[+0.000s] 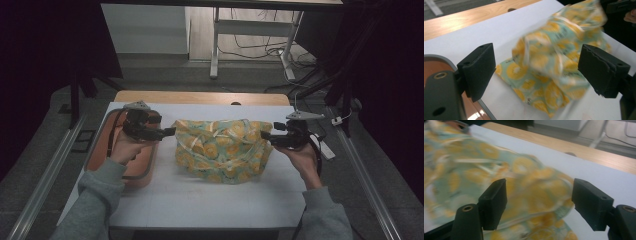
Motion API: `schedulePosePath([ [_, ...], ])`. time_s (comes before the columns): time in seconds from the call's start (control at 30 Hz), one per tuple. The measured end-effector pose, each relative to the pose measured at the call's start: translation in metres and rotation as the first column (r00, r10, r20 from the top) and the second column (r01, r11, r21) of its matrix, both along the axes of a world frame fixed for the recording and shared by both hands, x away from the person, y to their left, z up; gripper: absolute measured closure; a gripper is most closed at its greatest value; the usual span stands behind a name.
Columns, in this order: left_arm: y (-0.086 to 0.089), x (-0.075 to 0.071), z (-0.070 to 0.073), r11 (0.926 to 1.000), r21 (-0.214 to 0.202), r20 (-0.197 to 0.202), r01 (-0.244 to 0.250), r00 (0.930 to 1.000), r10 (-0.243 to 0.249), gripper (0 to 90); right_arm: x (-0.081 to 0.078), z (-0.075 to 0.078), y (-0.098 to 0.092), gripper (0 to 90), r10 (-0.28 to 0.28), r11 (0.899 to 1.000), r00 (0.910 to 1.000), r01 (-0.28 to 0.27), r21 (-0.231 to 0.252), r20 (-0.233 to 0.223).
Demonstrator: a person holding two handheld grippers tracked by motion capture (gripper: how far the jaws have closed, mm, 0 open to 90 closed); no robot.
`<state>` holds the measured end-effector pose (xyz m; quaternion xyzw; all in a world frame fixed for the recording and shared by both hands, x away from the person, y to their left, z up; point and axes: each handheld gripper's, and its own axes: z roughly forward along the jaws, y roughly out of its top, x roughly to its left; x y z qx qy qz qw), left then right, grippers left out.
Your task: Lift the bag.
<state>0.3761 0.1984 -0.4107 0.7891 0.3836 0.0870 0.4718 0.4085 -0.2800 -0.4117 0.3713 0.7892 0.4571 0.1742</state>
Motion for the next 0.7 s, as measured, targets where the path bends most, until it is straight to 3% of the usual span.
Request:
schedulePosePath([
  [0.27, -0.002, -0.019, 0.0, 0.9982, 0.06, 0.046, 0.005, 0.9989, -0.008, 19.3, -0.022, 0.01, 0.002, 29.1, 0.062, 0.998, 0.9945, -0.064, 0.022, 0.084],
  [0.5, 0.002, -0.037, -0.006, 0.9971, 0.075, 0.047, 0.011, 0.9988, -0.015, 22.1, -0.036, -0.004, 0.003, 31.6, 0.11, 0.993, 0.987, -0.114, 0.022, 0.117],
  [0.7, 0.001, -0.057, -0.014, 0.9933, 0.112, 0.049, 0.027, 0.9982, -0.033, 22.6, -0.051, -0.017, 0.003, 32.1, 0.131, 0.991, 0.9826, -0.132, 0.0, 0.132],
])
